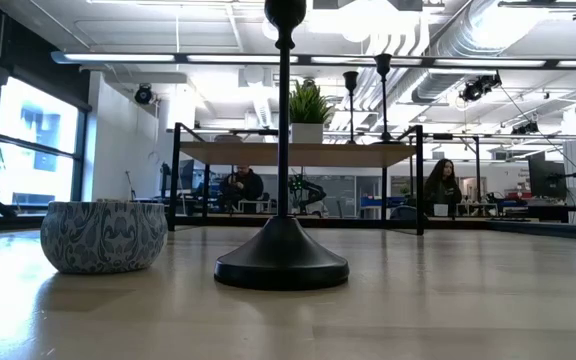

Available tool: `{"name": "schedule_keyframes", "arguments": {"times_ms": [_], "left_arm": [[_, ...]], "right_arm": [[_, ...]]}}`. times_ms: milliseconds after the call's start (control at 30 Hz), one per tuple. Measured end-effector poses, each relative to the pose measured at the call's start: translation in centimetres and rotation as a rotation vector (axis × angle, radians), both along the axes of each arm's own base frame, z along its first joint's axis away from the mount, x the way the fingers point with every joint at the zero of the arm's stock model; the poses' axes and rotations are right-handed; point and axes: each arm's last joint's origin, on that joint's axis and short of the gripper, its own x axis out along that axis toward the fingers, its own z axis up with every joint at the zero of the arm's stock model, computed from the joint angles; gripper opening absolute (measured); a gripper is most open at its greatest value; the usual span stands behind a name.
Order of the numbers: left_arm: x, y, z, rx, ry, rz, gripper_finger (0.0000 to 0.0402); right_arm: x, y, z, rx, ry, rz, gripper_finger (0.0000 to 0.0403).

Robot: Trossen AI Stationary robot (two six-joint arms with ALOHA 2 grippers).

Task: Pick & Place candle stick holders
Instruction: Put the white candle on the shelf

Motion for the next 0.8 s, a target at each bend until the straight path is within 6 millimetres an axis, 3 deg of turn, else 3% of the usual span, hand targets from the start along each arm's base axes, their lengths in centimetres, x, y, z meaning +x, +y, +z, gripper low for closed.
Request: {"name": "schedule_keyframes", "arguments": {"times_ms": [800], "left_arm": [[-0.13,0.07,-0.30,-0.044,0.015,0.026,0.0227]], "right_arm": [[0.24,0.10,0.21,0.013,-0.033,0.018,0.0280]]}}
